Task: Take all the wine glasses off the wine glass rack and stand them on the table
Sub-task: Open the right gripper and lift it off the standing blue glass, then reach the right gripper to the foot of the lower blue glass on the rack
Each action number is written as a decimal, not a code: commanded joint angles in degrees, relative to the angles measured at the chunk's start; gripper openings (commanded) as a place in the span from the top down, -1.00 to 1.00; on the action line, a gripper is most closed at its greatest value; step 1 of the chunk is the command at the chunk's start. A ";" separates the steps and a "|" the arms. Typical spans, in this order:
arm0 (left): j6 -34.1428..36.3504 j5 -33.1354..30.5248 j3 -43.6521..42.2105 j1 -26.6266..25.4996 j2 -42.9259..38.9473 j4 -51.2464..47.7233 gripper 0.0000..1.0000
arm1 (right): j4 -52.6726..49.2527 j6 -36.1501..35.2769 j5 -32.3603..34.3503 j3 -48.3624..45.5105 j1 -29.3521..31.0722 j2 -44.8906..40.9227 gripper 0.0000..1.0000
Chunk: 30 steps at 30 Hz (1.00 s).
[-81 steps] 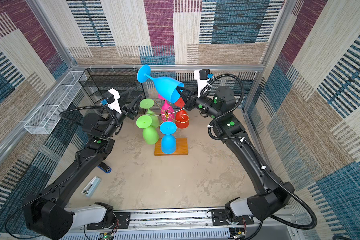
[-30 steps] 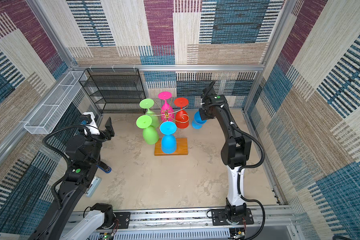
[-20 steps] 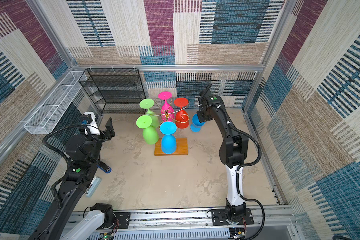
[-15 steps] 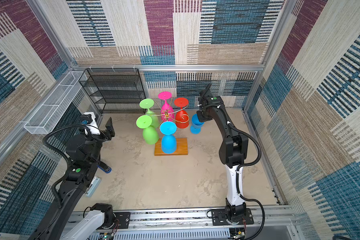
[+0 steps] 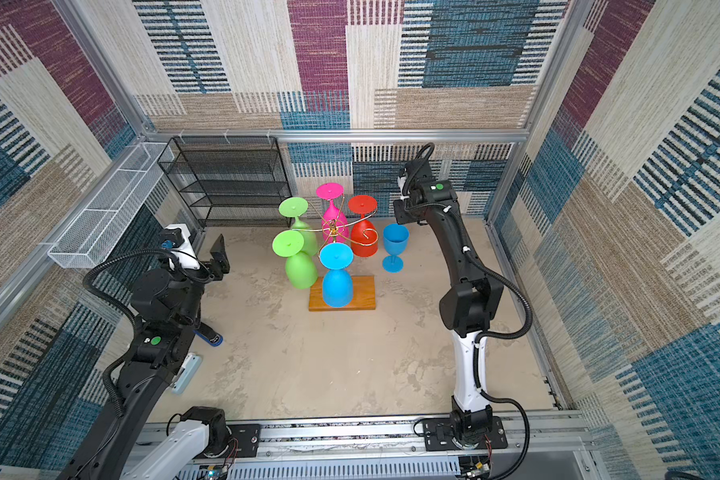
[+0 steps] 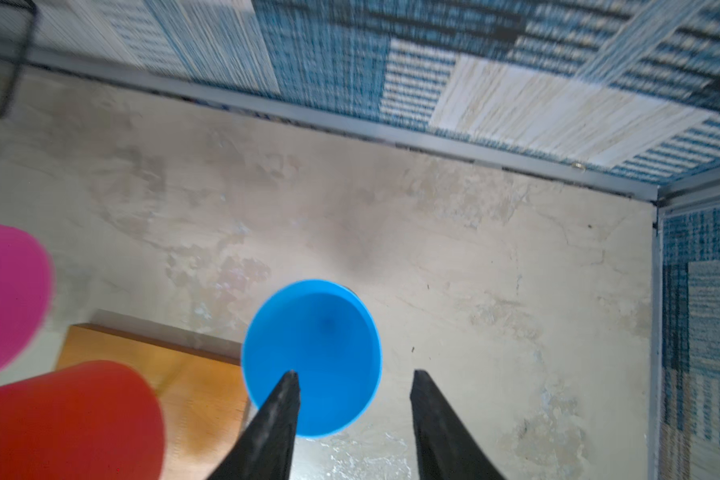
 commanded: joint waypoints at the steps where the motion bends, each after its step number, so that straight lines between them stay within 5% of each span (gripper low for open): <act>1: -1.13 -0.09 -0.06 0.08 -0.32 0.46 -0.59 | 8.99 2.81 -7.15 -3.98 -0.74 -7.19 -0.03; 8: -1.15 -0.49 -0.66 0.29 -1.11 0.98 -0.59 | 32.82 10.03 -18.98 -38.00 -1.90 -34.75 -0.23; 15: -2.46 0.55 -1.21 0.57 -1.02 1.97 -0.59 | 37.18 19.03 -32.99 -58.17 -2.05 -52.95 -0.44; 23: -3.78 1.79 -1.31 0.74 -0.76 2.15 -0.59 | 48.64 35.43 -54.43 -72.11 -1.99 -61.50 -0.23; 30: -3.78 1.65 -1.58 0.83 -1.21 2.39 -0.59 | 53.27 41.92 -54.41 -78.75 -0.59 -64.80 -0.17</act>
